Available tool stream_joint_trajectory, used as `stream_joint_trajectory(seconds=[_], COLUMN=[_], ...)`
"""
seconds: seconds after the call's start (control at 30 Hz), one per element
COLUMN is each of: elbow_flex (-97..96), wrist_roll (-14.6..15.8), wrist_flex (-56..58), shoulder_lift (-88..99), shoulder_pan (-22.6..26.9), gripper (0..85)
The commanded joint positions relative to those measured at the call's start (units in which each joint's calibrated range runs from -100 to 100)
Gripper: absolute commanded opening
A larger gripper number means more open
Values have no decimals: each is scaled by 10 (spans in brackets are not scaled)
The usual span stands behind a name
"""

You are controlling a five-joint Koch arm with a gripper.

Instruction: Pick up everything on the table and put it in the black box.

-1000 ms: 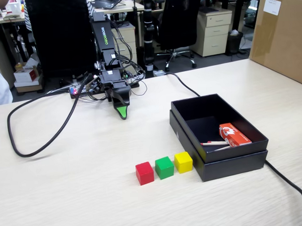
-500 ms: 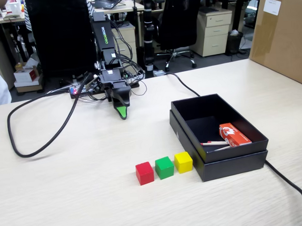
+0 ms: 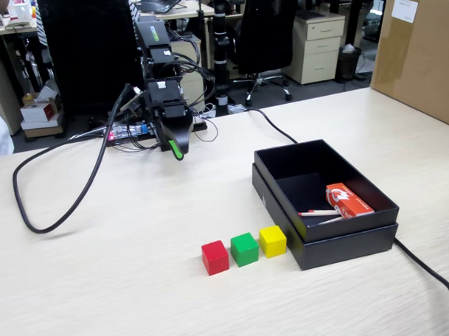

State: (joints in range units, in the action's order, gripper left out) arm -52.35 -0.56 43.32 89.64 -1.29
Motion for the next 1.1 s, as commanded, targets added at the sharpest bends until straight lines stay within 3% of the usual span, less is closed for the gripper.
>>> stream_joint_trajectory(seconds=[0.0,0.57,1.07], elbow_flex=[93,669,880], wrist_roll=[3,0,-4], wrist_flex=[42,144,146], shoulder_lift=[-59,-705,-1019], shoulder_pan=[-3,-37,-7], gripper=[477,473,475])
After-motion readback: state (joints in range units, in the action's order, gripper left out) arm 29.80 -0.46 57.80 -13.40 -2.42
